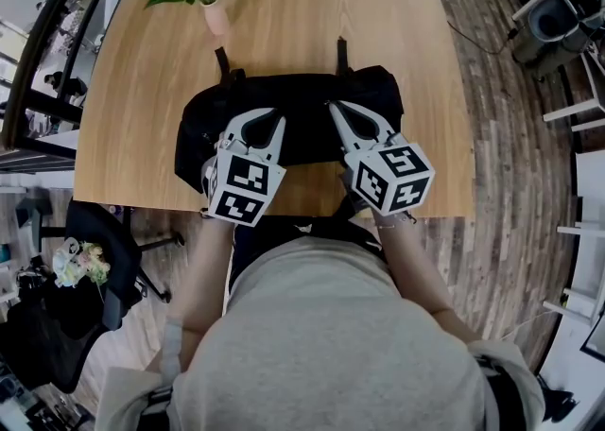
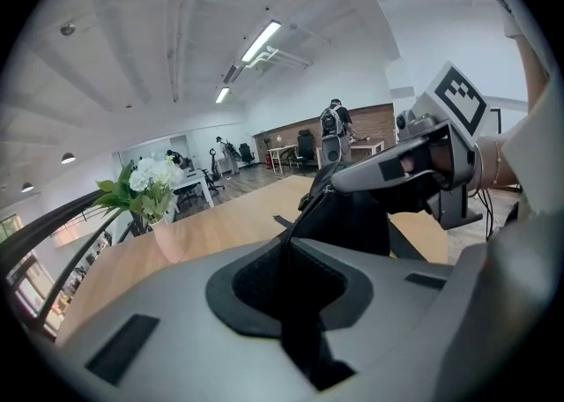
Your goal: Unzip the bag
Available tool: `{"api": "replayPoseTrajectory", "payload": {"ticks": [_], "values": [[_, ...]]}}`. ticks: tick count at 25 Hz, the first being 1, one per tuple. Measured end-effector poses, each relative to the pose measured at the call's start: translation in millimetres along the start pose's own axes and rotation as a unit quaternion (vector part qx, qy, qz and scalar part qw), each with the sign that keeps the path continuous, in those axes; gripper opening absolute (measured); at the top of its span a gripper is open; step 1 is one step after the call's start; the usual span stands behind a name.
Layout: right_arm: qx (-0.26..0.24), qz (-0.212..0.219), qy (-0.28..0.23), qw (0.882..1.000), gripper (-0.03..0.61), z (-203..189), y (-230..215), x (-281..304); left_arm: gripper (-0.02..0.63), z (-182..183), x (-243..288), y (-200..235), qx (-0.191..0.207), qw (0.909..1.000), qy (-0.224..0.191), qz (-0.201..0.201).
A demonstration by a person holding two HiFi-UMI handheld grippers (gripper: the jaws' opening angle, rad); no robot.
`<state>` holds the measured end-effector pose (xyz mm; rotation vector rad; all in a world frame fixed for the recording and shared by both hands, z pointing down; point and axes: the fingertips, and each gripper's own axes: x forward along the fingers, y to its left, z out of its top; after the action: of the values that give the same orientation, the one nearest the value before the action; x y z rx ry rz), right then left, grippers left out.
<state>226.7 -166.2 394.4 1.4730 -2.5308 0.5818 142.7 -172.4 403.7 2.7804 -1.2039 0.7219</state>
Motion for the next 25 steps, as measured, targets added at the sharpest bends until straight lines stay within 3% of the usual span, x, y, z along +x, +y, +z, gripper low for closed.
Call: {"api": "replayPoseTrajectory", "payload": {"ticks": [6, 15, 25], "values": [[-0.017, -0.016, 0.001, 1.0, 0.011, 0.5, -14.4, -7.5, 0.044, 2.8, -1.4, 1.6, -0.007, 0.9999, -0.001, 0.015], [-0.005, -0.027, -0.009, 1.0, 0.011, 3.9, -25.4, -16.7, 0.044, -0.6, -5.5, -1.4, -0.036, 0.9991, 0.0, 0.023], [-0.01, -0.029, -0.01, 0.999, 0.011, 4.1, -28.7, -18.8, 0.044, 0.4, -6.6, -3.5, -0.032, 0.9992, -0.001, 0.025]]}}
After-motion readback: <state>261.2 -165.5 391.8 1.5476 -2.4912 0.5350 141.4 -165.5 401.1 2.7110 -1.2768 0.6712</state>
